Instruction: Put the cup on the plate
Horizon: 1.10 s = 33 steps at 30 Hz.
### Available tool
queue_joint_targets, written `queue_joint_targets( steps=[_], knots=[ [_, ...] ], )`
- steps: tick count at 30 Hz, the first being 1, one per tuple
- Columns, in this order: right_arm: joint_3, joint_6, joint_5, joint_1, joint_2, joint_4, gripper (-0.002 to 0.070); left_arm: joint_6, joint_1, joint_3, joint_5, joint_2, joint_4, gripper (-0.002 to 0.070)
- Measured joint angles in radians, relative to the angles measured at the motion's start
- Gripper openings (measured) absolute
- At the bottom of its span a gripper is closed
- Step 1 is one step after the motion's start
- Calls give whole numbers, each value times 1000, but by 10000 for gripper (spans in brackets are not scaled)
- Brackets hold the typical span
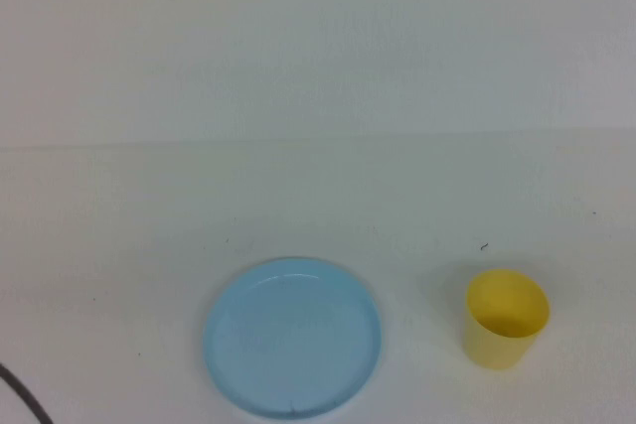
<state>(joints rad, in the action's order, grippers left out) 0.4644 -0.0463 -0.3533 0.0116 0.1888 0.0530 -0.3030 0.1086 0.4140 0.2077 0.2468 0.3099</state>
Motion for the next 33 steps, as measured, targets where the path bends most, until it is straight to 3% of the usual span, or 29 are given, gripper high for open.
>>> queue_joint_targets(
  steps=[10, 18, 23, 25, 28, 33],
  knots=[
    [268, -219, -486, 0, 424, -173, 0, 8, -10, 27, 52, 258, -124, 0],
    [318, -310, -577, 0, 584, -255, 0, 97, -189, 28, 211, 326, -429, 0],
    [321, -323, -614, 0, 615, -296, 0, 119, -279, 30, 46, 374, -552, 0],
    [321, -323, -635, 0, 619, -298, 0, 230, -312, 56, 57, 407, -554, 8],
    [321, -323, -656, 0, 619, -303, 0, 347, -359, 133, 189, 524, -557, 79],
    [321, -323, -668, 0, 619, -353, 3, 382, -405, 249, 293, 763, -557, 343]
  ],
)
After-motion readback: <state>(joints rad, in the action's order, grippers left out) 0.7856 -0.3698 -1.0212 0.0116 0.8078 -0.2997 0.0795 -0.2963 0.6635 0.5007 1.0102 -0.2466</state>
